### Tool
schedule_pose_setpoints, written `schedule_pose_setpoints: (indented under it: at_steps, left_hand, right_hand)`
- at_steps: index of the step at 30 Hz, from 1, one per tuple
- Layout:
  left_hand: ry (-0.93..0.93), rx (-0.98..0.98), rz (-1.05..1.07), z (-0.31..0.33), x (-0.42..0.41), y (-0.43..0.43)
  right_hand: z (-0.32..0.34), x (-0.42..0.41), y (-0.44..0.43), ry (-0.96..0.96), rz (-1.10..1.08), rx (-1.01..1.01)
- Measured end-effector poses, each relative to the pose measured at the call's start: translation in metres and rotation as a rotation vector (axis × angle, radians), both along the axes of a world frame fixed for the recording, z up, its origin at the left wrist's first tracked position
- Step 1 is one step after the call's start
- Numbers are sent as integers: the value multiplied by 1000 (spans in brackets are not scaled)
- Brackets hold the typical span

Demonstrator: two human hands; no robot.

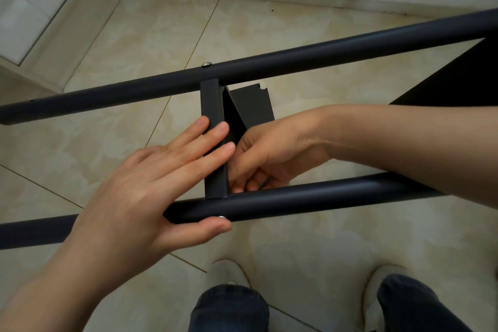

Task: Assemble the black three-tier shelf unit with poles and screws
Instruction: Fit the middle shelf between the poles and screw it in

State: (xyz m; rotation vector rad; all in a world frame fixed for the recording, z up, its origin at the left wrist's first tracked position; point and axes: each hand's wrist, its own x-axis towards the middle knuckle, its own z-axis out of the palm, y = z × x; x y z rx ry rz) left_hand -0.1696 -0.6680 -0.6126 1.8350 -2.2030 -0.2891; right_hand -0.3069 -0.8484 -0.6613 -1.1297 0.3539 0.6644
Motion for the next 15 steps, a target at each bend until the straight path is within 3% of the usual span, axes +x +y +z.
schedule_pose_setpoints:
  at_steps: [15]
  left_hand:
    - [12,12,7,1,-1,0]
  right_hand:
    - [5,-3,-5,22,21,-8]
